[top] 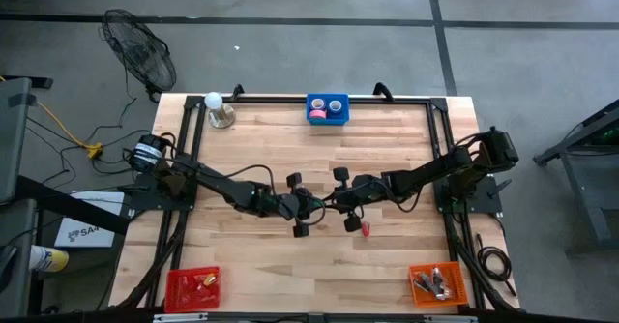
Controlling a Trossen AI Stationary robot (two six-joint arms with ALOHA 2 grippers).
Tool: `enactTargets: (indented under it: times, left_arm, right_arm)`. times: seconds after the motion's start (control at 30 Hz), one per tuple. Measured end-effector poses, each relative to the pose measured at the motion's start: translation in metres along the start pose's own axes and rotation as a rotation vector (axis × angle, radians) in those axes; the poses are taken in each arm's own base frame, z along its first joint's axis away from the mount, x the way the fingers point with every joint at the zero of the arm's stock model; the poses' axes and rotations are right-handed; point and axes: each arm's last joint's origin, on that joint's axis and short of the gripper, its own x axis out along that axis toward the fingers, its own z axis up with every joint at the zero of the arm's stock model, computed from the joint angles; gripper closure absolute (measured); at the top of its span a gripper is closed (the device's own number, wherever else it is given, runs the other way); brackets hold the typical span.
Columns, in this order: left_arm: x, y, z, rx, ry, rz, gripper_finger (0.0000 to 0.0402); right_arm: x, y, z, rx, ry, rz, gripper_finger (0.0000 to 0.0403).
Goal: Pick and place Stapler, Stapler remover, tape
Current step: Put the green stapler into the red bin
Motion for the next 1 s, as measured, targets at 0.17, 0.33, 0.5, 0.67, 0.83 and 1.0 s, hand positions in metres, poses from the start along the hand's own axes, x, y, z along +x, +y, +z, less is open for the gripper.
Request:
enactTargets:
  times: [0.17, 0.33, 0.5, 0.67, 0.83, 1.0]
  left_arm:
    - [0.0, 0.0, 0.0, 0.001, 0.0, -0.002, 0.0339]
    - [0.0, 0.0, 0.0, 0.0, 0.001, -0.001, 0.0339]
    - [0.0, 0.001, -0.003, 0.0, 0.028, 0.009, 0.0339]
    - [0.0, 0.002, -0.007, 0.01, 0.063, 0.041, 0.0339]
    - [-0.001, 0.003, -0.011, 0.013, 0.108, 0.054, 0.0339]
    - [-0.003, 0.004, -0.007, 0.031, 0.193, 0.08, 0.0339]
  right_arm:
    - [0.0, 0.0, 0.0, 0.0, 0.0, 0.002, 0.0363]
    - [0.0, 0.0, 0.0, 0.0, 0.001, -0.001, 0.0354]
    - [0.0, -0.001, -0.002, 0.039, 0.027, -0.025, 0.0306]
    - [-0.001, -0.001, -0.012, 0.069, 0.136, -0.061, 0.0267]
    - [-0.003, 0.0, -0.022, 0.109, 0.245, -0.066, 0.0246]
    - [-0.004, 0.001, -0.027, 0.127, 0.295, -0.061, 0.0241]
